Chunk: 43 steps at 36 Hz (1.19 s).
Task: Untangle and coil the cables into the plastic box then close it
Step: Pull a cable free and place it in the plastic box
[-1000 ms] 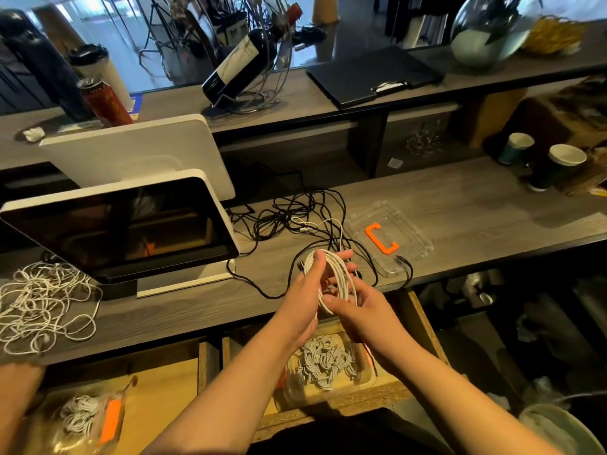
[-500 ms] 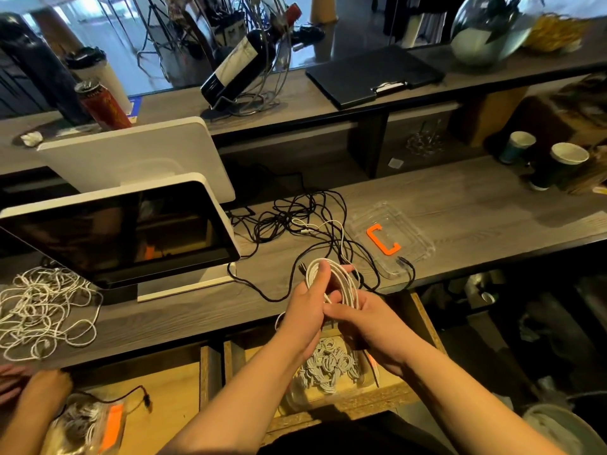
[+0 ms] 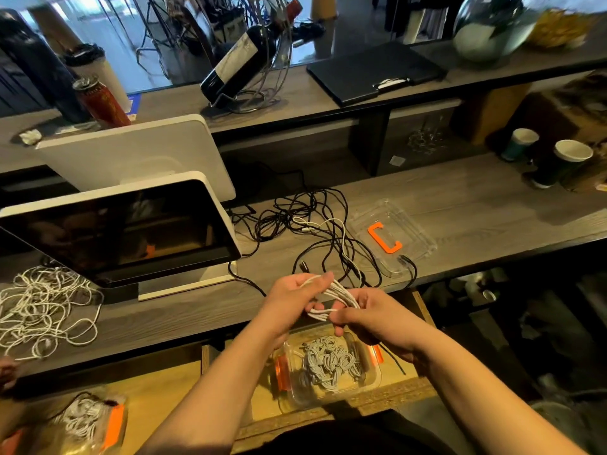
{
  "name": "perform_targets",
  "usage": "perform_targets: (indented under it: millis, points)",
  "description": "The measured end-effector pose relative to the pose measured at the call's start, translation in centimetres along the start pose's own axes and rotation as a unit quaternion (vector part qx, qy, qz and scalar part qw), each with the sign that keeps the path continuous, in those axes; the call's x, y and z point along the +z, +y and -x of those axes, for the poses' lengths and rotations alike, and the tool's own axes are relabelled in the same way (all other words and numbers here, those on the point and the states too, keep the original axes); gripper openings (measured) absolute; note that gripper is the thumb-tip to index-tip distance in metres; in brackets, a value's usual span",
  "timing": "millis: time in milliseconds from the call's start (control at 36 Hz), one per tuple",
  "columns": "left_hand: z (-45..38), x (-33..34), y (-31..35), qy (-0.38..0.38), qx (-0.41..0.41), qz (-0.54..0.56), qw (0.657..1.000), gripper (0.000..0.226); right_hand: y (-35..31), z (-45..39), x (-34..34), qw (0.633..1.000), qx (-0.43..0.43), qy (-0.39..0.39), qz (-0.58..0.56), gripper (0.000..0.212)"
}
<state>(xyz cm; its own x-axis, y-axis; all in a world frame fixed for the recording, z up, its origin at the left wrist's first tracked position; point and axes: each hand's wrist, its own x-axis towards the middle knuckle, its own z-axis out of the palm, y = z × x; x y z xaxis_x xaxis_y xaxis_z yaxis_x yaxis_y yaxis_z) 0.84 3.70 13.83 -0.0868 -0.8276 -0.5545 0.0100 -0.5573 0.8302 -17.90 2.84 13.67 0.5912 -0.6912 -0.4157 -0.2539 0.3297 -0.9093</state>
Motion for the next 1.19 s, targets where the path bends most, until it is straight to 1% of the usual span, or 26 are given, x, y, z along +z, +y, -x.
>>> perform_targets:
  millis: [28,56,83,111,167,222,278,306,361,389,417,472,500,583,639,667,722,833,889,944,1000,1056,1111,1194]
  points:
    - [0.0,0.2,-0.1,0.054,0.033,-0.107,0.992,0.054,0.0,-0.1,0.1,1.000,0.002,-0.002,0.007,0.008]
    - [-0.1,0.4,-0.2,0.096,0.069,-0.190,0.975,0.059,0.0,-0.1,0.2,1.000,0.001,-0.003,0.010,0.010]
    - [-0.1,0.5,-0.4,0.120,0.094,-0.235,0.960,0.064,0.1,-0.1,0.3,1.000,-0.002,-0.004,0.011,0.010]
    - [-0.2,0.6,-0.5,0.126,0.108,-0.249,0.954,0.065,0.0,0.0,0.2,1.000,-0.005,-0.006,0.010,0.009]
    - [-0.1,0.8,-0.4,0.122,0.112,-0.258,0.952,0.057,-0.2,0.1,0.0,1.000,-0.007,-0.008,0.011,0.004]
    - [0.0,0.9,-0.3,0.094,0.103,-0.253,0.957,0.051,-0.3,0.2,-0.3,1.000,-0.012,-0.012,0.020,0.004]
    - [0.3,0.9,-0.3,0.052,0.088,-0.235,0.967,0.050,-0.4,0.4,-0.6,0.999,-0.014,-0.021,0.029,0.006]
    - [0.3,0.8,-0.2,0.043,0.082,-0.229,0.969,0.051,-0.3,0.5,-0.7,0.999,-0.013,-0.024,0.034,0.010]
    - [0.4,0.7,0.0,0.055,0.077,-0.224,0.970,0.054,-0.4,0.6,-1.0,0.999,-0.009,-0.010,0.041,0.027]
    - [0.4,0.7,0.0,0.062,0.081,-0.221,0.970,0.057,-0.7,0.6,-1.2,0.999,-0.012,0.009,0.037,0.033]
    - [0.4,0.6,0.0,0.062,0.084,-0.216,0.971,0.059,-0.7,0.6,-1.6,0.998,-0.029,0.032,0.036,0.034]
    - [0.6,0.5,0.1,0.037,0.079,-0.201,0.976,0.060,-0.9,0.6,-2.3,0.995,-0.063,0.074,0.034,0.028]
    - [0.7,0.5,0.1,0.016,0.072,-0.188,0.979,0.057,-1.0,0.6,-2.5,0.992,-0.077,0.093,0.029,0.026]
    - [1.1,0.5,0.1,-0.048,0.041,-0.111,0.992,0.050,-0.8,0.5,-2.9,0.981,-0.121,0.146,0.045,0.024]
    - [1.1,0.9,0.2,-0.053,0.028,-0.062,0.996,0.050,-0.4,0.3,-2.9,0.976,-0.136,0.164,0.052,0.016]
    - [1.0,1.1,0.2,-0.039,0.025,-0.035,0.998,0.051,-0.1,0.2,-2.7,0.975,-0.139,0.166,0.057,0.012]
    - [0.7,1.8,0.7,0.016,0.027,0.000,1.000,0.056,0.4,0.1,-2.0,0.972,-0.143,0.170,0.079,0.009]
    - [0.1,2.7,0.7,0.129,0.095,-0.010,0.987,0.050,1.3,0.1,0.5,0.969,-0.128,0.175,0.119,0.015]
    - [0.1,3.1,0.6,0.171,0.122,-0.003,0.978,0.048,1.5,0.2,1.6,0.956,-0.144,0.186,0.177,0.018]
    - [-0.1,3.5,0.6,0.205,0.149,0.002,0.967,0.045,1.3,0.3,1.9,0.932,-0.173,0.202,0.247,0.014]
    - [-0.2,3.7,0.7,0.233,0.173,-0.010,0.957,0.047,0.8,0.6,1.8,0.921,-0.182,0.200,0.280,0.010]
    - [-0.4,3.8,0.6,0.258,0.192,-0.015,0.947,0.054,0.4,0.9,1.8,0.922,-0.179,0.187,0.287,0.009]
    - [-0.7,3.8,0.4,0.282,0.197,-0.009,0.939,0.061,0.1,1.2,2.0,0.932,-0.180,0.185,0.255,0.005]
    - [-1.1,4.0,0.2,0.298,0.198,-0.011,0.934,0.065,-0.1,1.5,2.2,0.939,-0.193,0.188,0.216,0.016]
